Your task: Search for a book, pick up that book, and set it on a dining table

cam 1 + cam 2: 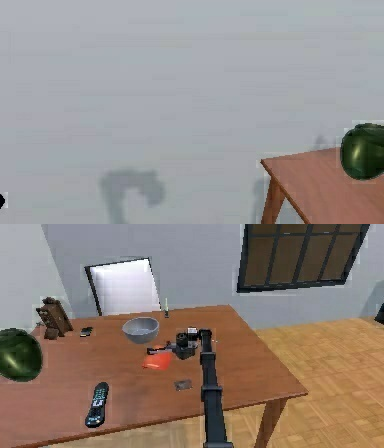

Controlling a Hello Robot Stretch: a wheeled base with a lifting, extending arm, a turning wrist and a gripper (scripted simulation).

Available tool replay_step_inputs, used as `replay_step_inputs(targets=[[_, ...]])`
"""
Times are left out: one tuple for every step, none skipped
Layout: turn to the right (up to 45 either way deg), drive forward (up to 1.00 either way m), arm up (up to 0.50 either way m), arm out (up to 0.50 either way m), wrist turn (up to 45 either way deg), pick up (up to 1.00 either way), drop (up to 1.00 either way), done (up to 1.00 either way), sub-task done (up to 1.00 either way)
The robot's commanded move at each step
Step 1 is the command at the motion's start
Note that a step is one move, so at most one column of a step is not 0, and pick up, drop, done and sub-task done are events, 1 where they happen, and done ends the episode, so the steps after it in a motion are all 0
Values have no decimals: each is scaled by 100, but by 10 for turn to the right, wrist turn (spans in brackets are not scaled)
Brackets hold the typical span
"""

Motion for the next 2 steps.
replay_step_inputs(targets=[[0, 0, 0, -8, 0, 0, 0, 0, 0], [0, 0, 0, 0, 0, 0, 0, 100, 0]])
